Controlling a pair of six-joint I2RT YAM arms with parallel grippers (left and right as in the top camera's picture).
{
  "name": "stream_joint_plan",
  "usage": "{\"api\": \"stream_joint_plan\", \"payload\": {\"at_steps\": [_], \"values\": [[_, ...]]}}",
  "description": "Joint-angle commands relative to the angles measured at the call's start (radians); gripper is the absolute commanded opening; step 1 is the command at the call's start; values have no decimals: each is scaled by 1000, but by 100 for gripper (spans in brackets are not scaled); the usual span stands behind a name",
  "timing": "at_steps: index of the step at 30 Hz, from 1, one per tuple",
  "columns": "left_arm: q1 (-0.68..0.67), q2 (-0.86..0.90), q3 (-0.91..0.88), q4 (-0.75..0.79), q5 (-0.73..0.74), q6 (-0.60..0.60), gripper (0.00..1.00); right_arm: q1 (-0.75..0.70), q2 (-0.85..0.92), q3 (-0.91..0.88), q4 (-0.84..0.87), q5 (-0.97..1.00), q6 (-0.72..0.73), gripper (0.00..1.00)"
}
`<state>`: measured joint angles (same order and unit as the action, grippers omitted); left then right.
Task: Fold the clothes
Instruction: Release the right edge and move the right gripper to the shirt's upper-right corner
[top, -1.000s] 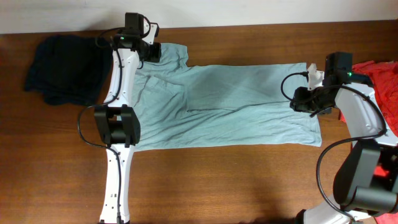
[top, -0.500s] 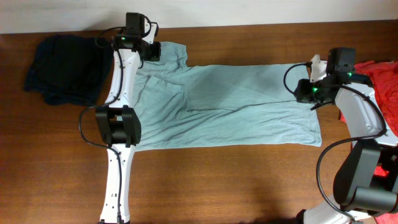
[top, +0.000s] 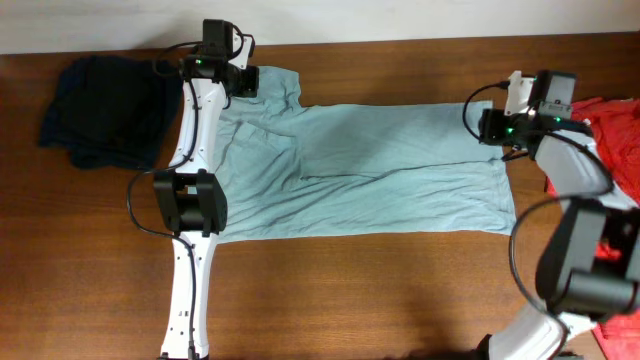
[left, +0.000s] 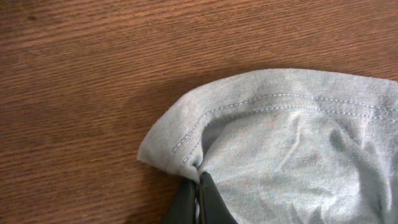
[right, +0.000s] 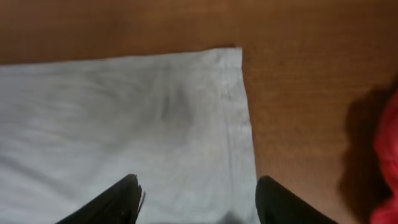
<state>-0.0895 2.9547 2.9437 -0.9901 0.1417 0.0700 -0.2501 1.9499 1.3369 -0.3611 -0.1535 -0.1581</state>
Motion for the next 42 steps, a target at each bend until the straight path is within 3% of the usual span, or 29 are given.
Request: {"api": "stream_joint_plan", "payload": {"at_steps": [1,13,34,42], "values": [[-2,26,24,2,-8,-2,1,0,93,-3,61,23,-86,64],[-2,26,24,-14,-8,-2,1,0,190,1,399,72,-5,63],[-2,26,24,-21,-8,-2,1,2,304,10,610,33,89,60],[-2,26,24,-21,-8,-2,2,8,344,11,612,27,89,60]]}}
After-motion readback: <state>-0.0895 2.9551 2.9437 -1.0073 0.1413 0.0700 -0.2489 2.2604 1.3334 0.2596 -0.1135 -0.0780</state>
